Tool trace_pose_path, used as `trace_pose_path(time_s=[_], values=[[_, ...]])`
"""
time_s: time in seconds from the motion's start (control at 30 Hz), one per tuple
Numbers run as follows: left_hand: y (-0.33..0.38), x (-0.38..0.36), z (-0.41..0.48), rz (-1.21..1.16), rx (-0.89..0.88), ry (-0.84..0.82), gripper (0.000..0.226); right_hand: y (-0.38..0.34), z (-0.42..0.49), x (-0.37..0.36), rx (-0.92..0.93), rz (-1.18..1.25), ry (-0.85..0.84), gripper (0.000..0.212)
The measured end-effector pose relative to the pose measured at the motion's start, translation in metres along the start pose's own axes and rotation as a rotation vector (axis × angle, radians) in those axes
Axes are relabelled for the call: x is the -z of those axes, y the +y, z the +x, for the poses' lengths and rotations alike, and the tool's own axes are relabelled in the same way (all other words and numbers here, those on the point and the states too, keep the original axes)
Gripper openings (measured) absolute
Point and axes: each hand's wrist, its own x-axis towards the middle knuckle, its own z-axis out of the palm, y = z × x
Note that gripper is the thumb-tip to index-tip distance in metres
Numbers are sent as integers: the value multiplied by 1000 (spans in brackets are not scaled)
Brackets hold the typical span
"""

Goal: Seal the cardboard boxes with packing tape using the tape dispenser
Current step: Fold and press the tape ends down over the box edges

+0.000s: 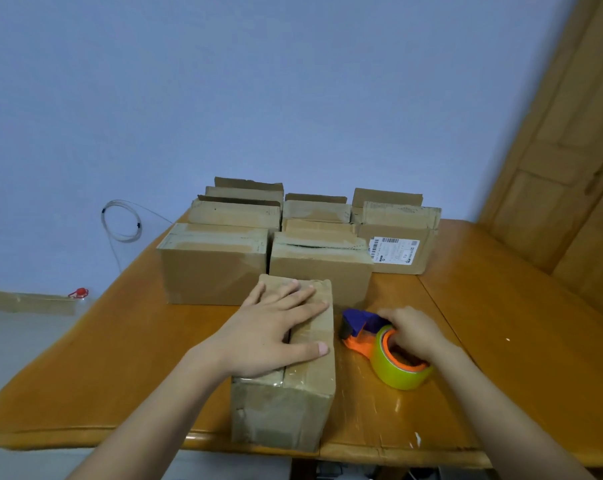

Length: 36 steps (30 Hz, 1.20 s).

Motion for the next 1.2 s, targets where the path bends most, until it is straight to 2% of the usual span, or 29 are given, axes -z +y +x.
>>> trace_pose_path(time_s=[0.1,0.2,0.3,0.43,0.57,0.63,0.77,1.07,1.2], values=[[-2,0,4,-31,-6,-4,76,2,-11,9,23,43,329,37],[1,1,10,-50,3,-15,81,1,-20,30,62,38,685,51],[9,2,13,-71,13,15,73,-5,-23,57,81,107,835,55],[12,8,14,-157,4,175,59,-22,-26,89,185,151,866,55],[18,24,15,-312,27,617,59,-38,-26,102,244,149,864,59],[22,31,17,-342,-26,769,59,-45,-25,103,242,156,896,59],[28,29,25,-303,-161,916,59,-58,-22,101,200,246,910,58],[20,12,50,-46,-269,1334,28,-84,-30,93,136,481,851,57],[17,15,51,-3,-299,1416,22,-92,-33,90,89,573,805,53]])
